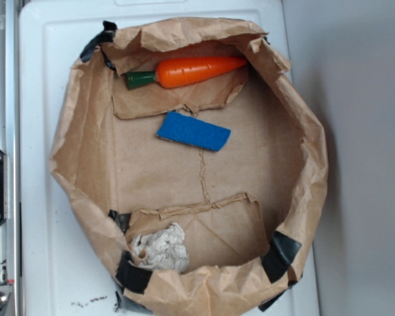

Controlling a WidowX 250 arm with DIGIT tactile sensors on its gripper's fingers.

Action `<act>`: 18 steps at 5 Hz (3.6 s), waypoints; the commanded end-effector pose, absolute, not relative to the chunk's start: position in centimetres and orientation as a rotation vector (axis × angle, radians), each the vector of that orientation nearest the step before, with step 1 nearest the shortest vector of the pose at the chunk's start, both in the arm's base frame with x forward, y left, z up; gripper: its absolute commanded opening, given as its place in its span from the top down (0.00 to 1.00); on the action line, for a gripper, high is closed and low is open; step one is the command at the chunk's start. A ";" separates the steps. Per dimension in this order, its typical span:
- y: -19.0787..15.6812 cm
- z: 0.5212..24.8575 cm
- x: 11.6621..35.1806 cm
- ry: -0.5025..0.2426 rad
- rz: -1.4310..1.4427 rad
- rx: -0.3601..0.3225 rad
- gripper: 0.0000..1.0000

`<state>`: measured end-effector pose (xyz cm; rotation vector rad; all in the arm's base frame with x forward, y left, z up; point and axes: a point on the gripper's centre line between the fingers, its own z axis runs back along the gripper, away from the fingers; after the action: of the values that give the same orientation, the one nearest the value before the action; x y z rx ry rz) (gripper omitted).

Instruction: Grab the blue sponge.

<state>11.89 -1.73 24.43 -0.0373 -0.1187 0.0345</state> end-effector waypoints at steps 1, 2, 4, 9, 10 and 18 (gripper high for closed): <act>-1.7 24.4 11.9 -0.119 0.035 -0.037 0.00; -2.3 24.3 16.9 -0.106 0.077 -0.039 0.00; -3.7 22.4 26.9 -0.178 0.063 -0.033 0.00; -0.1 19.8 28.7 -0.176 -0.264 -0.219 0.00; 1.4 19.1 26.7 -0.218 -0.326 -0.220 0.00; 2.0 6.4 27.8 -0.176 -0.345 -0.069 0.00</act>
<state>27.43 2.67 5.41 -0.0806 -0.1436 -0.3279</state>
